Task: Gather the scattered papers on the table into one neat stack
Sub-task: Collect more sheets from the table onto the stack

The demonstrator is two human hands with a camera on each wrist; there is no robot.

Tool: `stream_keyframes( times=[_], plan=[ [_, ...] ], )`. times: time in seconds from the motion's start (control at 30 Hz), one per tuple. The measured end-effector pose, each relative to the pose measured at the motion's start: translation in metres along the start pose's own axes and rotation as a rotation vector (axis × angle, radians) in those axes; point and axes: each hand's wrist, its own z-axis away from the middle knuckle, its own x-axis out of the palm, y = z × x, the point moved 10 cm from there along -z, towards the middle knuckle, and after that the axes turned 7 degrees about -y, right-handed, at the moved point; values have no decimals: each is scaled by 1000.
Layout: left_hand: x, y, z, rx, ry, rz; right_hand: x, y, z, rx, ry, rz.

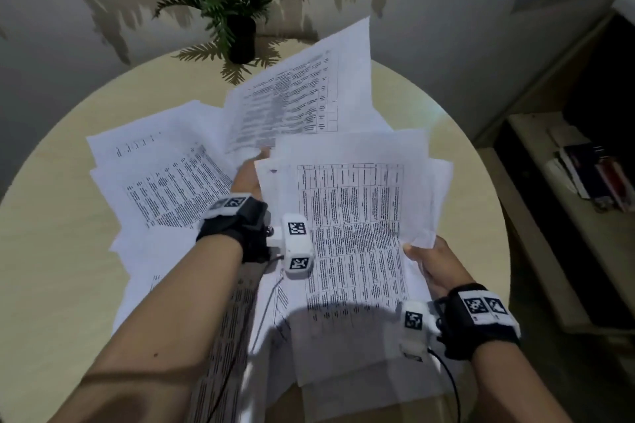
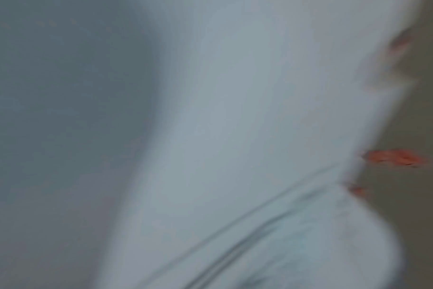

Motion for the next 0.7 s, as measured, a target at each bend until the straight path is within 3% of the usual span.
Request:
stream_keyframes(
  times=[0.03, 0.1, 0.17, 0.27, 0.3, 0.4, 0.5, 0.57, 0.7],
  plan=[
    [4, 21, 2, 49, -86, 37, -3, 3, -1, 17, 29, 16],
    [-15, 56, -4, 155, -17, 270, -11, 8, -5, 59, 85, 46],
    [-19, 96, 11, 266, -38, 374, -16, 11, -12, 86, 113, 64],
    [-15, 140, 48, 459, -233, 496, -12, 7, -20, 121, 116, 96],
    [-13, 145, 55, 462, -251, 422, -9, 2, -24, 131, 121, 113],
    [-19, 114, 42, 346, -172, -4, 0, -11, -33, 106, 96, 147],
    [-20, 43, 17, 106, -180, -381, 7, -28, -32, 37, 61, 75],
    [-30, -8, 8, -45, -110, -585, 5, -24, -30, 98, 65, 63],
    [-36, -68, 15, -141, -33, -901, 17, -1, -32, 132, -46, -29]
  ],
)
